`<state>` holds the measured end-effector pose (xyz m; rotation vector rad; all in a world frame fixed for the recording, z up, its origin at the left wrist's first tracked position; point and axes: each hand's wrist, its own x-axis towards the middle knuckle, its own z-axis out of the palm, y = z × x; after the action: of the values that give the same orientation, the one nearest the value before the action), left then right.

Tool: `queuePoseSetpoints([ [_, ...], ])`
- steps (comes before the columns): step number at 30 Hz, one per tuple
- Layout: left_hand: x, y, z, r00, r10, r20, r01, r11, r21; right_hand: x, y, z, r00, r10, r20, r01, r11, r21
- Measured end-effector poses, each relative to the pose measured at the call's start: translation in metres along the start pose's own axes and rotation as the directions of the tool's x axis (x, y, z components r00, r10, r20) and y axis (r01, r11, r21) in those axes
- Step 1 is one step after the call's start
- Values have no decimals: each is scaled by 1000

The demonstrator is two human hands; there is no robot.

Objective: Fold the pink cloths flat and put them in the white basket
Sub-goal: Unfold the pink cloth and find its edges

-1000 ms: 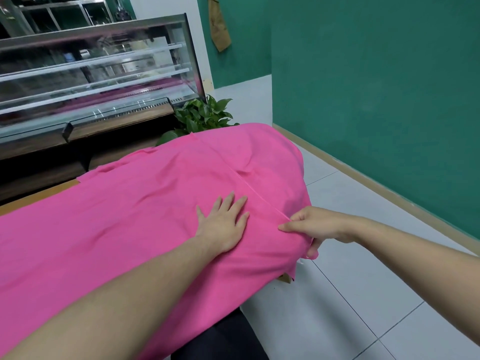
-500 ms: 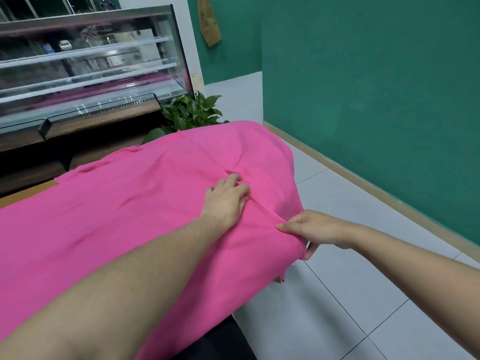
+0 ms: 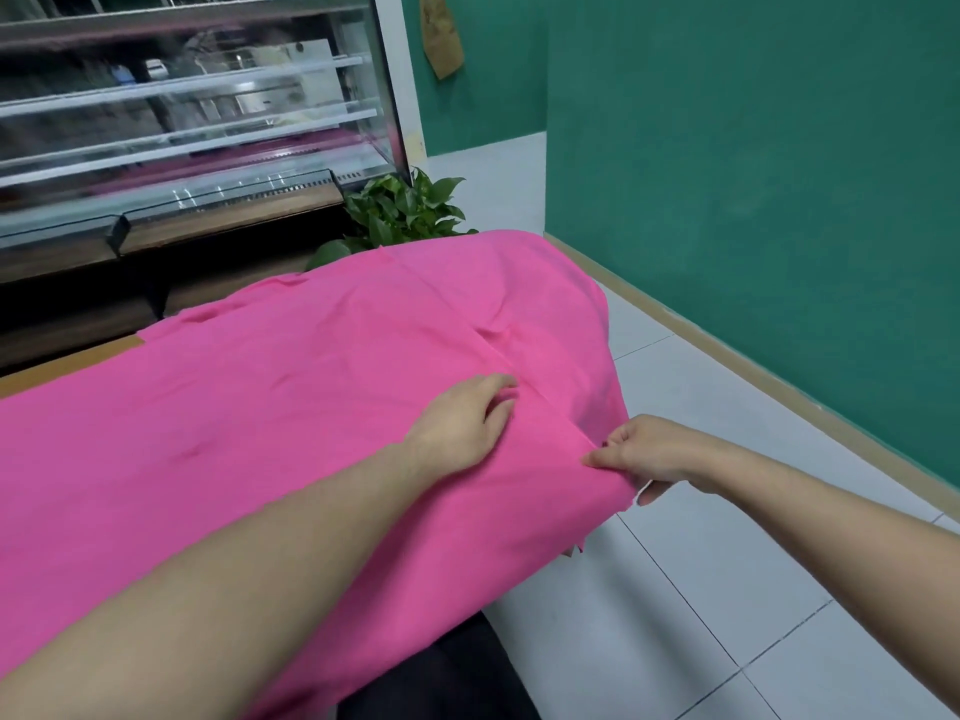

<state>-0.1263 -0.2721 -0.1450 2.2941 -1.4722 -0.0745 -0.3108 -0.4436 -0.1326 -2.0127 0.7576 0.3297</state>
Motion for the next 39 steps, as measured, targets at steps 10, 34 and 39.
queuePoseSetpoints([
  [10, -148, -130, -71, 793, -604, -79, 603, 758, 250, 5, -57, 36, 815, -435, -382, 193, 826, -529],
  [34, -276, -271, -151, 356, -926, -124, 922, 326, 210, 145, -281, 242, 888, -447, 108, 342, 483, -806],
  [39, -277, -309, -174, 432, -898, -81, 875, 395, 279, 167, -296, 243, 799, -588, 128, 439, 425, -791],
])
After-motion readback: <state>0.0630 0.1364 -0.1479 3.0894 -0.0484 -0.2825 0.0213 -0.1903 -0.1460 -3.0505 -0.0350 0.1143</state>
